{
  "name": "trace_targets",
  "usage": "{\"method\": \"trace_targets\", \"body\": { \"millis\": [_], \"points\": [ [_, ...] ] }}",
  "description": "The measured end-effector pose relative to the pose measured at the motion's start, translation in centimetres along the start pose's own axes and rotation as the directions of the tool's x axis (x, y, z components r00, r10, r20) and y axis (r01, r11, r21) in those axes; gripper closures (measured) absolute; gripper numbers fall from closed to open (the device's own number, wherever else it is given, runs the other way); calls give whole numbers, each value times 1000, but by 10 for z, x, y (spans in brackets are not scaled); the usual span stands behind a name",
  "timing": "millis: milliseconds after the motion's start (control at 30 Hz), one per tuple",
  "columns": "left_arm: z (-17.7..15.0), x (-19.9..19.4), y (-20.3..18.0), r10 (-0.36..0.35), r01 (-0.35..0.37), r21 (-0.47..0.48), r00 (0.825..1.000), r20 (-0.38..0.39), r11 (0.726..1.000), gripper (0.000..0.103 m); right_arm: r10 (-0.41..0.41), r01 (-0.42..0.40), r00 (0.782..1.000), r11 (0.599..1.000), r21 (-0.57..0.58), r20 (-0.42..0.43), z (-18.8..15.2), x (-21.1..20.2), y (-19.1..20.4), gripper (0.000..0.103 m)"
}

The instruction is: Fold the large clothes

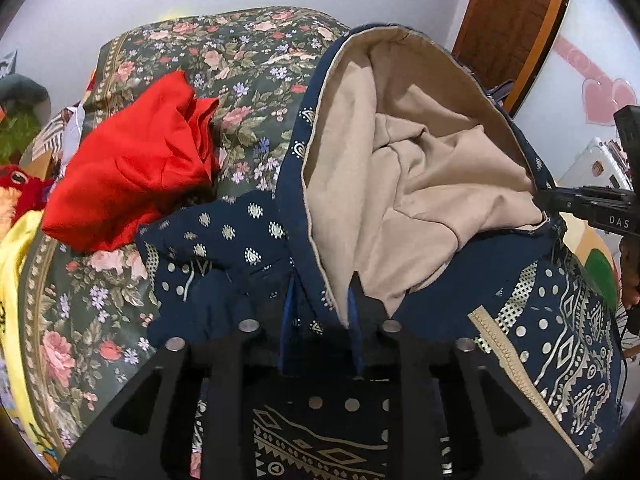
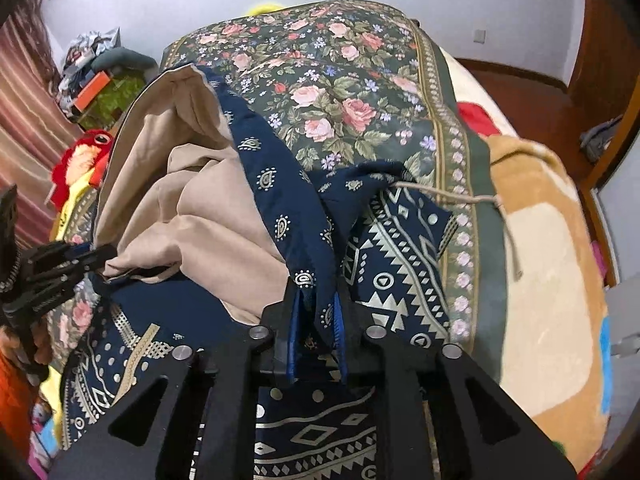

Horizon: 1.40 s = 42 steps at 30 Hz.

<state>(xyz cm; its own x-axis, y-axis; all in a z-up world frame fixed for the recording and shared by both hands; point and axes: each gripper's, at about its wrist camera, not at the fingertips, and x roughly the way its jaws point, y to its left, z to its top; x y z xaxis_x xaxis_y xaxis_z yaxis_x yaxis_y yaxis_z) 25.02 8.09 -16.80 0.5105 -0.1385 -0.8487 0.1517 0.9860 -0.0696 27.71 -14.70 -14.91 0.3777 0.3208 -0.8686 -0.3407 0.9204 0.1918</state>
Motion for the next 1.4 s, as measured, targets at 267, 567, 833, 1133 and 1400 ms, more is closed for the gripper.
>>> {"method": "trace_targets", "body": {
  "millis": [267,567,833,1133,1400],
  "points": [
    [32,-29,-6,7,-10,30,994,109,1000,42,17,-15,994,1000,-26,110,22,-30,13,38],
    [84,-8,-9,-5,0,44,992,130,999,41,50,-44,991,998,-52,120,68,-7,28,37],
    [118,22,0,-63,62,11,992,112,998,46,92,-93,993,996,4,69,89,27,16,45],
    [122,32,5,-136,138,-29,987,86,990,96,158,-158,987,986,50,22,91,39,8,95],
    [109,-19,-7,-155,156,6,975,160,988,98,185,-185,978,983,-14,99,82,-9,22,97]
  ]
}}
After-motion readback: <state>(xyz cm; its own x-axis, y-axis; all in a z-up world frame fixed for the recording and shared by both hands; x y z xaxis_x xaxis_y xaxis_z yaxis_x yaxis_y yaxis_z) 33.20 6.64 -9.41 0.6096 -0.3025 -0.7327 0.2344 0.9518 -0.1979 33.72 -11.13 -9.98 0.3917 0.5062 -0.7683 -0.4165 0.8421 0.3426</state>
